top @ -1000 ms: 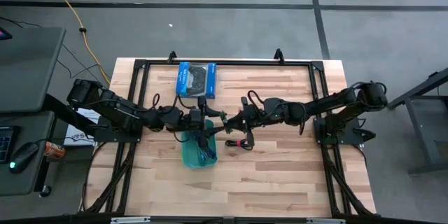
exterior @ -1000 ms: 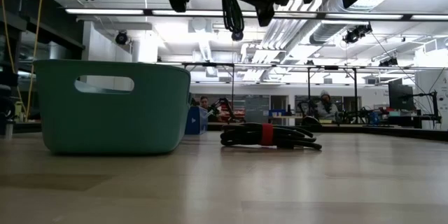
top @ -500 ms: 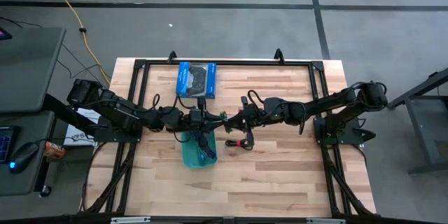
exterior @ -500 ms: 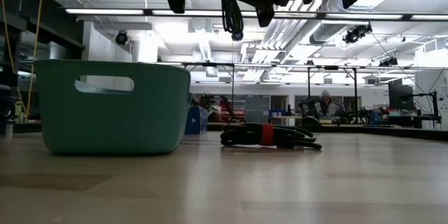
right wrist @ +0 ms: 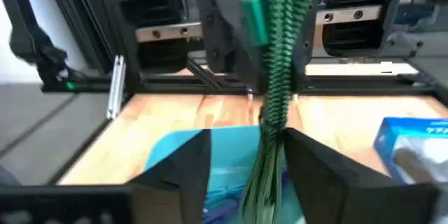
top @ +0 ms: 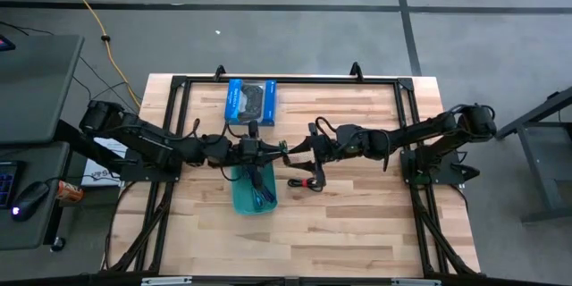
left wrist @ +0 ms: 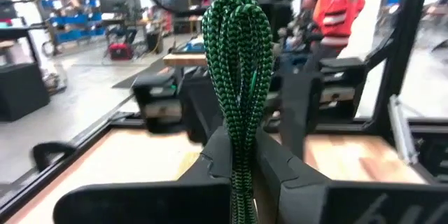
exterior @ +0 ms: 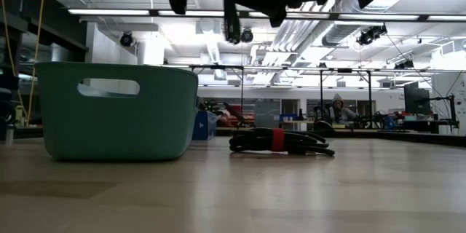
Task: Pick and place USB-C Cables
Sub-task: Put the green charger cable into the green bin
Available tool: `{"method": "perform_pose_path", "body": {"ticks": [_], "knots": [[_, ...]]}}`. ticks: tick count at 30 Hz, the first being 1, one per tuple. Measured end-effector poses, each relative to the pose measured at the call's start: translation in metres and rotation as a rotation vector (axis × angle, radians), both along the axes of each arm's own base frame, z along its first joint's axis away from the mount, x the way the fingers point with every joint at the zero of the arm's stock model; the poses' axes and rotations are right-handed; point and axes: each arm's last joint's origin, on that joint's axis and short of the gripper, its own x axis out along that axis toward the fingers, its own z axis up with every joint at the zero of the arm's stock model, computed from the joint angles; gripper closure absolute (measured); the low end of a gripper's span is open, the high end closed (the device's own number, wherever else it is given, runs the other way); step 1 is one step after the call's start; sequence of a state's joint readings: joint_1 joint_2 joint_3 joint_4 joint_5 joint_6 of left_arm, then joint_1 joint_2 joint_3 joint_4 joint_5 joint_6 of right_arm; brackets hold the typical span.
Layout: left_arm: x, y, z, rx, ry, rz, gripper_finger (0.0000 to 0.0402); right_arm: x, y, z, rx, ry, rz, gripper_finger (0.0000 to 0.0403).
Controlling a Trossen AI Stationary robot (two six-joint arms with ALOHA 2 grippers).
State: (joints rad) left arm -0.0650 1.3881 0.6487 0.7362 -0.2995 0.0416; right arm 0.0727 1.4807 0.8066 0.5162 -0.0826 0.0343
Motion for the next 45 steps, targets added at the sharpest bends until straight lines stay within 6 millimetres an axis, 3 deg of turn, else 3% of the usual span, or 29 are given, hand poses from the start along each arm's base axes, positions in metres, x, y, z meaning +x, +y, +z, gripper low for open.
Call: {"method": "perform_pose_path", "body": {"ticks": [6,12,17,22,27,45], "knots": [[-0.021,0.002,0.011,0.024,0.121,0.033,0.0401,-0.016,-0.002,0.014,-0.041,0.039,-0.016,0.0184],[-0.051,0.005,0.010,0.024,0.139,0.041,0.0401,-0.042,-0.006,0.015,-0.051,0.030,-0.087,0.0179],[-0.076,0.007,0.008,-0.003,0.064,0.075,0.0401,-0.076,-0.011,0.012,-0.038,-0.009,-0.194,0.0180],[-0.086,0.005,0.015,-0.012,0.012,0.012,0.0401,-0.111,-0.014,0.015,0.005,-0.148,-0.213,0.0180],[-0.086,0.001,0.017,-0.016,-0.010,-0.023,0.0401,-0.133,-0.016,0.011,0.047,-0.222,-0.214,0.0180],[-0.085,0.001,0.016,-0.030,-0.011,-0.019,0.0401,-0.136,-0.016,0.011,0.050,-0.238,-0.206,0.0180]]}}
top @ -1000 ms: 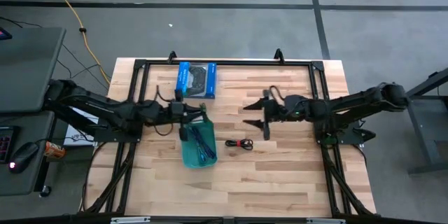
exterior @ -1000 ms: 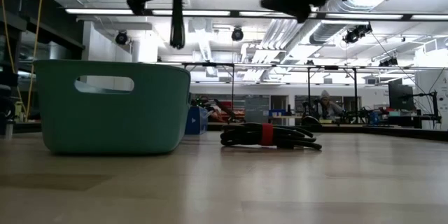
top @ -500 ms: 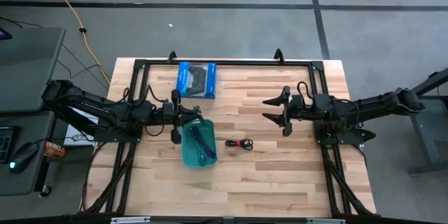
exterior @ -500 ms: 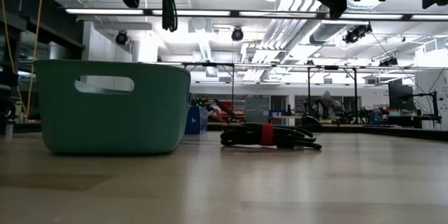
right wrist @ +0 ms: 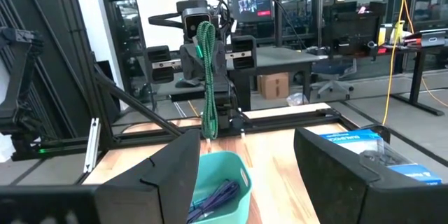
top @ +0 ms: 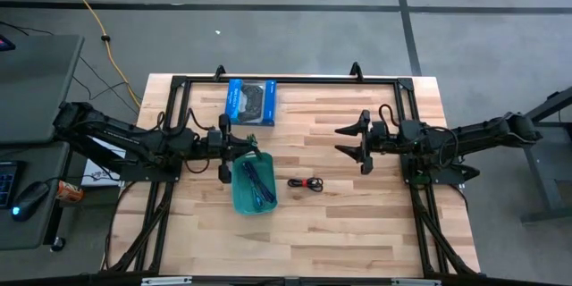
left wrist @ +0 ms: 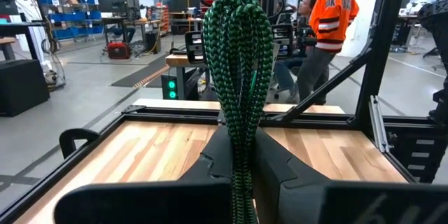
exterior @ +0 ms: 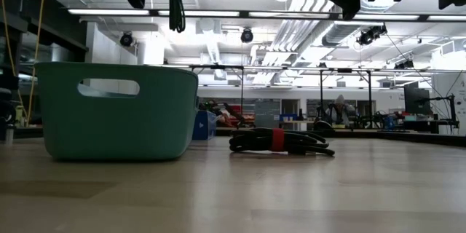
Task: Pick and place USB-C Cables
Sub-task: Put the green charger cable into the green bin
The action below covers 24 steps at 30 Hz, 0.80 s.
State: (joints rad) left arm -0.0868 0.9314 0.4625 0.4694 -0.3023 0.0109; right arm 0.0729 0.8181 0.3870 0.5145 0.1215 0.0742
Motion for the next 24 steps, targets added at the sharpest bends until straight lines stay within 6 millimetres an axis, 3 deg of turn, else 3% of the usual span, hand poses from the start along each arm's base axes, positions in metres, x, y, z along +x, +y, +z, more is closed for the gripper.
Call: {"method": "perform_pose_path", "body": {"ticks": [24], "knots": [[0.0001,-0.0058,0.0002,-0.024,-0.003,-0.066,0.0401,0.0001,0.0000,-0.0006,0.022,0.005,0.002,0.0180]]}}
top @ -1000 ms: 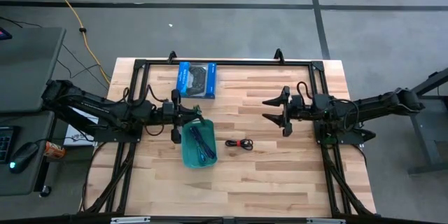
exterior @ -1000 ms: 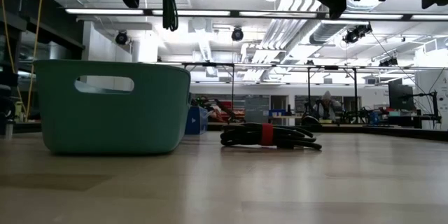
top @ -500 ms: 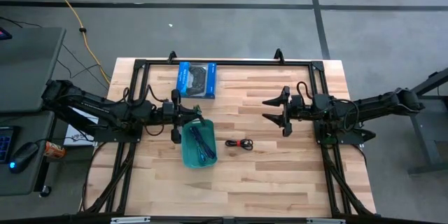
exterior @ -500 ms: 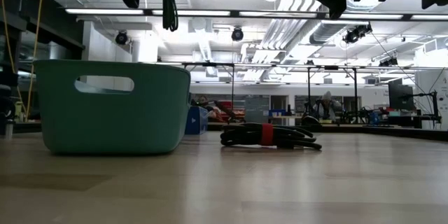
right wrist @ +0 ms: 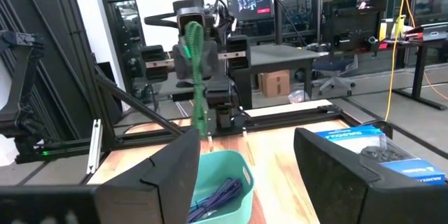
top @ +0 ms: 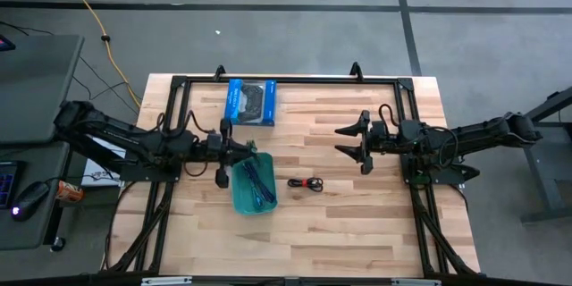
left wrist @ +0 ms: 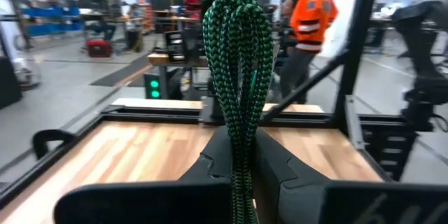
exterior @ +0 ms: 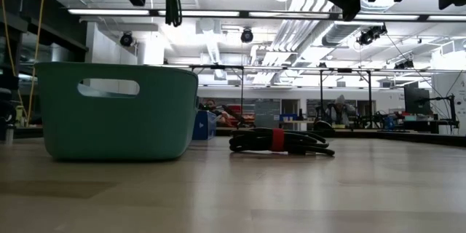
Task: Pick and place USB-C Cables
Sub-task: Put the green charger cable into the green bin
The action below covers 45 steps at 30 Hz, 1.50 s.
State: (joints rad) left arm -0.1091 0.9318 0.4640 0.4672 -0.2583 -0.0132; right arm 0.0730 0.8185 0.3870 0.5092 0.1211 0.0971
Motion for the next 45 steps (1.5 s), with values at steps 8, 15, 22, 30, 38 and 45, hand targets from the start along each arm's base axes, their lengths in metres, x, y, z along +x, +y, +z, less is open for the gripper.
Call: {"method": "perform_pose_path", "body": {"ticks": [8,15,22,30,38,45], "knots": [[0.004,-0.020,0.017,0.061,0.101,-0.057,0.0401,0.000,0.000,0.000,0.000,0.005,0.000,0.0180],[0.017,-0.036,0.022,0.218,0.441,-0.093,0.0401,0.000,0.000,-0.001,-0.008,0.005,-0.001,0.0180],[0.047,-0.050,0.019,0.319,0.798,-0.143,0.0401,0.000,0.000,-0.001,-0.011,0.006,-0.007,0.0180],[0.082,-0.062,0.007,0.453,0.996,-0.227,0.0401,0.000,0.000,-0.001,-0.010,0.014,-0.008,0.0180],[0.099,-0.063,-0.031,0.548,1.203,-0.218,0.0401,0.000,0.000,-0.002,-0.012,0.019,-0.009,0.0180],[0.109,-0.060,-0.062,0.564,1.333,-0.216,0.0401,0.000,0.000,-0.002,-0.012,0.023,-0.009,0.0180]]}}
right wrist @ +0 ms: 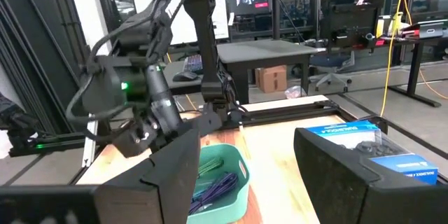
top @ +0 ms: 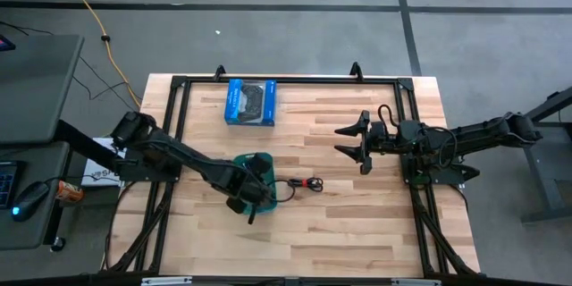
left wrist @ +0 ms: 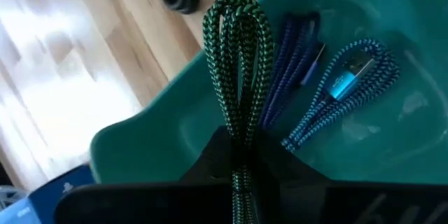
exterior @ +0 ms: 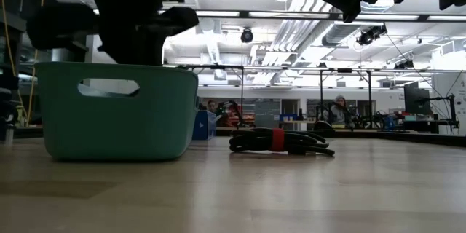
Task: Pick and place USB-C Cables
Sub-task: Put the green charger cable into the green bin
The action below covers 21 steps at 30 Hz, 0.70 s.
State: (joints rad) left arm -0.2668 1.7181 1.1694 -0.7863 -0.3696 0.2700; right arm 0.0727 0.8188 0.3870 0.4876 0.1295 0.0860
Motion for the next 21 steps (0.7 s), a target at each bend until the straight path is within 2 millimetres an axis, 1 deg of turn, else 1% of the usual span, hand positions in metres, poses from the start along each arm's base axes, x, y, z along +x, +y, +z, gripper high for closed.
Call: {"method": "perform_pose_path", "body": {"ticks": [11,15,21], "knots": [[0.005,-0.002,-0.026,0.030,0.115,-0.056,0.0401,0.000,0.000,-0.001,0.000,0.006,0.000,0.0180],[0.006,-0.003,-0.033,0.019,0.142,-0.060,0.0400,0.000,0.000,-0.001,0.000,0.007,0.000,0.0180],[0.007,-0.002,-0.034,0.021,0.140,-0.049,0.0385,0.000,0.000,-0.001,0.000,0.010,0.000,0.0180]]}}
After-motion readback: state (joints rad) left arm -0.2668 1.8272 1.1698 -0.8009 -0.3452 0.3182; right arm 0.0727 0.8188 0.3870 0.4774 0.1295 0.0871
